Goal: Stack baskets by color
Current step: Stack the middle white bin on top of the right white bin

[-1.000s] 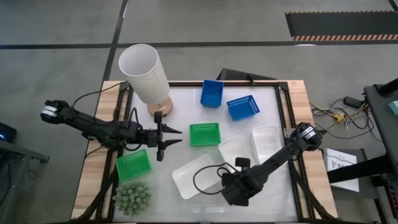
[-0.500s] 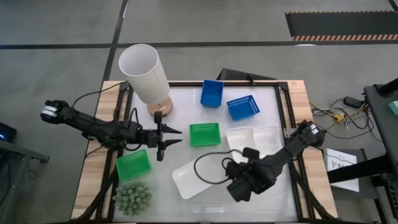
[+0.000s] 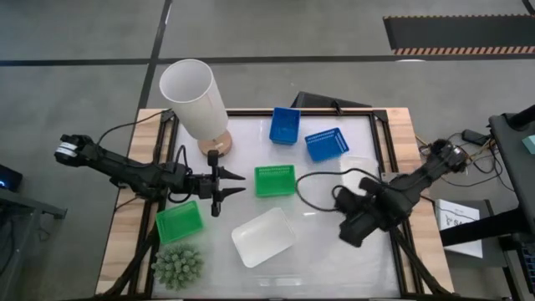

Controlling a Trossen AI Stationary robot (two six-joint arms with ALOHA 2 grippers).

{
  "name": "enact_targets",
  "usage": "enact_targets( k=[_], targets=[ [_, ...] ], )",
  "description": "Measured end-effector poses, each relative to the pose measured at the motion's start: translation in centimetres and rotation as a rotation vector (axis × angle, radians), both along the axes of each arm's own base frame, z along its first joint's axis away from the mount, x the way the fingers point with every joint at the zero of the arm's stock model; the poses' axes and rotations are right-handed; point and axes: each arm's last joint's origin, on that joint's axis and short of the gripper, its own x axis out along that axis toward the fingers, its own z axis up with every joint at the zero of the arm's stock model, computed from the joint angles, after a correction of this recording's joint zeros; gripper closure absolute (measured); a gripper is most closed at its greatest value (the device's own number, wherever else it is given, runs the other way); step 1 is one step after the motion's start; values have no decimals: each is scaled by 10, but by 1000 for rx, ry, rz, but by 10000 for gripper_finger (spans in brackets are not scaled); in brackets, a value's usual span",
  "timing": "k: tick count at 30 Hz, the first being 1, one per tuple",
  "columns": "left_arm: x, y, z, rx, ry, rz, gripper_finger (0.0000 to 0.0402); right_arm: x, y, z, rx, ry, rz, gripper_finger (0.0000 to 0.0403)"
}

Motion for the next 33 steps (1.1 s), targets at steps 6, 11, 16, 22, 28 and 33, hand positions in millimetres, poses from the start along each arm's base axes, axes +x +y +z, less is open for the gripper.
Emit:
enact_targets(
  k=[6,11,16,22,28,33],
  targets=[
    [0,0,0,0,-1,1,285,-19,-9,-26,6,116,-16,394],
    [0,2,0,0,-1,11,285,-25,-9,-49,10,217,21,394],
    [1,4,0,0,-1,20,285,-23,-7,-57,28,204,57,394],
    [1,5,0,1,-2,24,285,-18,-4,-58,55,160,68,394],
    [1,6,0,16,-1,28,285,-12,-4,-63,-25,108,56,377],
    [1,6,0,16,-1,28,285,-4,-4,-72,-52,136,24,328]
  ],
)
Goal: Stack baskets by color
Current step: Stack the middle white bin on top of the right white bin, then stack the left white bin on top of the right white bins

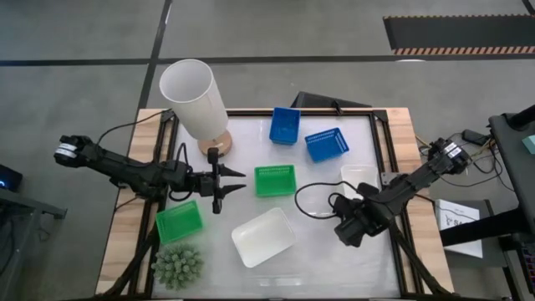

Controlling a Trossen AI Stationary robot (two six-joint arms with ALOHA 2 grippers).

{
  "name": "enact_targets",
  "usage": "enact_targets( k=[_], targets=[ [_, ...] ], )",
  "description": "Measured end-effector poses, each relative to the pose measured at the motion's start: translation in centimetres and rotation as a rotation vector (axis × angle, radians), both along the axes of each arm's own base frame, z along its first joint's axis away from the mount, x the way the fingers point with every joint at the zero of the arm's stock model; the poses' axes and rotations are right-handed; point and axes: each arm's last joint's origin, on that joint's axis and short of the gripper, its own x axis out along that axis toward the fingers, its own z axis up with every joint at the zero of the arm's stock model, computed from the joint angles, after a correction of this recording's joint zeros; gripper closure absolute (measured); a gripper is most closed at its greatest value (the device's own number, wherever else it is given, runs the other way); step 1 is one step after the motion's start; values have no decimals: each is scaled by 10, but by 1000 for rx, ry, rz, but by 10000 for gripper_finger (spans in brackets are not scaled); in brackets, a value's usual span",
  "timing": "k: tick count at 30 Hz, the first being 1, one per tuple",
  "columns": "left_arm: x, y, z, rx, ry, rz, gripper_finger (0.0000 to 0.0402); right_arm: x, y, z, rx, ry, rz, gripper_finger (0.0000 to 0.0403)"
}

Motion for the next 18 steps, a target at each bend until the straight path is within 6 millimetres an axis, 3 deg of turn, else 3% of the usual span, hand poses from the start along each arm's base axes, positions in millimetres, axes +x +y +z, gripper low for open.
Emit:
enact_targets(
  k=[4,10,18],
  targets=[
    [0,0,0,0,0,-1,285,3,1,0,3,8,-4,294],
    [0,0,0,-59,-3,-3,285,1,-1,15,20,-51,-1,271],
    [0,0,-1,-230,-8,-10,285,-4,-10,27,-208,-274,162,278]
  ],
)
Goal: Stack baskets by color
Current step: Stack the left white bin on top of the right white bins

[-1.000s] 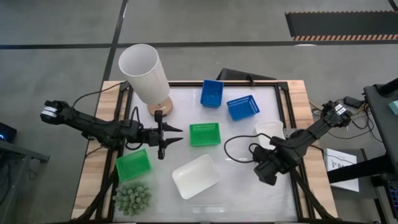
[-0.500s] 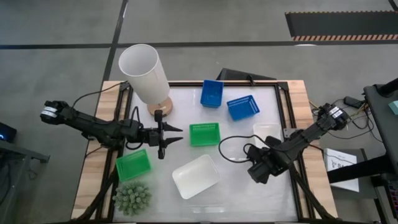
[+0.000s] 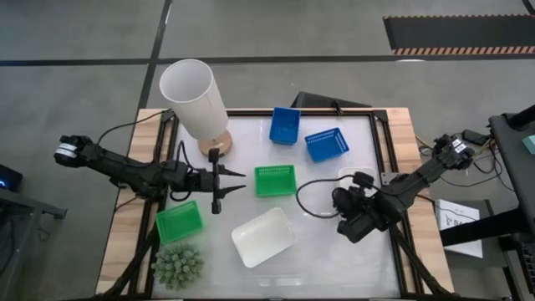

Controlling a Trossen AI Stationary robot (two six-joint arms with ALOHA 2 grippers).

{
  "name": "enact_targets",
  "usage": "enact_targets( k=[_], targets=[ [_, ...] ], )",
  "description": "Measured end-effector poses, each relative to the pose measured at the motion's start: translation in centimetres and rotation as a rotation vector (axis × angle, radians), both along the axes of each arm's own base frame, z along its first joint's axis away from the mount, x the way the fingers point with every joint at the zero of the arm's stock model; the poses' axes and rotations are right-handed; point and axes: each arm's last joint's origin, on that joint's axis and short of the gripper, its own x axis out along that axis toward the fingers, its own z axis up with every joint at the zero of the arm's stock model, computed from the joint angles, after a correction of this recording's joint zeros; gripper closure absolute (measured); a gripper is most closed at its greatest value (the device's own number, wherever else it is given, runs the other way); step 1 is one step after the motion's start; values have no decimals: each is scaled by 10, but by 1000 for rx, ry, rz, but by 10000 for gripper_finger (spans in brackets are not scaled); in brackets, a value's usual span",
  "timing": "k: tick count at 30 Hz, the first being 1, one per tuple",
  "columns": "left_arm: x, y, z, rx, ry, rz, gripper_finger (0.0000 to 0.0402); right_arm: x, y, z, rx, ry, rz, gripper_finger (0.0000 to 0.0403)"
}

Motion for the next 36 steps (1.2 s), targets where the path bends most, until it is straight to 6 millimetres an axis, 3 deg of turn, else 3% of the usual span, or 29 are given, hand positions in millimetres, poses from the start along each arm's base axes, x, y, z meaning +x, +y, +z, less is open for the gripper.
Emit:
enact_targets(
  k=[7,12,15,20,26,36],
  targets=[
    [6,-2,-5,-221,19,-12,285,3,-6,-13,-254,-328,220,303],
    [26,-9,-13,-314,80,-5,285,5,-9,-40,-433,-532,367,326],
    [41,-15,-15,-342,120,-5,285,4,-14,-44,-489,-677,438,336],
    [59,-28,-10,-371,314,13,285,-9,-26,-31,-421,-855,622,349],
    [67,-49,-7,-424,549,42,285,-24,-40,-17,-338,-957,687,346],
    [68,-69,-7,-519,760,-58,285,-31,-45,-21,-248,-942,645,275]
  ],
)
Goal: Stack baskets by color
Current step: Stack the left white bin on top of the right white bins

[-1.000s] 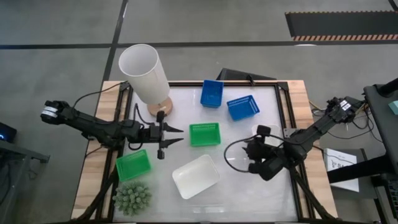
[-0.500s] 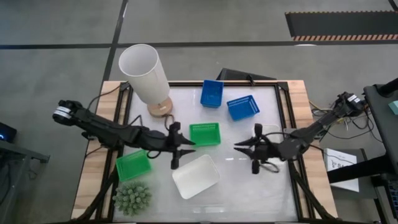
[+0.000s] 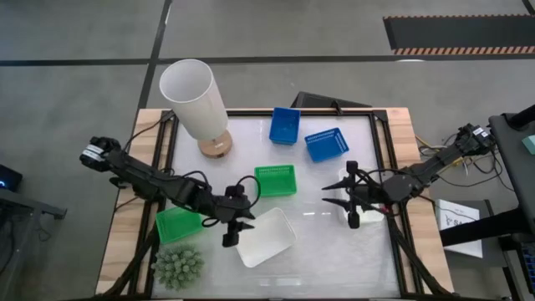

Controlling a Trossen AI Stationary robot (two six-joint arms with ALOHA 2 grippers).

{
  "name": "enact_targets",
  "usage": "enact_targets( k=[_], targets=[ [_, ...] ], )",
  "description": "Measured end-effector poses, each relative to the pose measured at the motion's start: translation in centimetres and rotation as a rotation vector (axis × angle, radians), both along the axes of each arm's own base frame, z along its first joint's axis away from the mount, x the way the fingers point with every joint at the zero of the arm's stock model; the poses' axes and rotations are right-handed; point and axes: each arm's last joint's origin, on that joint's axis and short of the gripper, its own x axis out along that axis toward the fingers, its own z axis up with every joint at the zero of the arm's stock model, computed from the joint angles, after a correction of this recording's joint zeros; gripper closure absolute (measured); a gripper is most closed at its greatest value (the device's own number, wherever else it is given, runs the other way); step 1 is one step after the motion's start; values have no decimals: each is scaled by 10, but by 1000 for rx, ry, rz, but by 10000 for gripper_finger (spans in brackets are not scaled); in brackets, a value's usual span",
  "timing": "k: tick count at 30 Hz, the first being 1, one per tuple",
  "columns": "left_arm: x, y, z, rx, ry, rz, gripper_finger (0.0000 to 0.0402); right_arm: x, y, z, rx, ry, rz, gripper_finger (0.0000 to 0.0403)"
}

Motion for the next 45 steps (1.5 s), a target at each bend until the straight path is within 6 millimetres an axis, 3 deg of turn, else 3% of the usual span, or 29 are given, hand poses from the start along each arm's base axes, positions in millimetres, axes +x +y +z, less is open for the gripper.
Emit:
enact_targets(
  k=[8,12,19,24,37,45],
  targets=[
    [-7,-9,-6,-20,57,-77,285,15,8,-19,124,85,-77,246],
    [-12,-10,-9,17,103,-105,278,23,10,-16,187,102,-173,252],
    [-14,-8,-15,85,138,-134,216,30,14,-12,261,280,-257,262],
    [-16,-5,-14,133,167,-58,183,34,17,-18,245,371,-301,264],
    [-17,-1,-24,260,171,-60,180,47,14,-31,178,436,-341,264],
    [-17,-10,-38,200,245,-155,182,45,15,-42,293,461,-326,264]
  ],
)
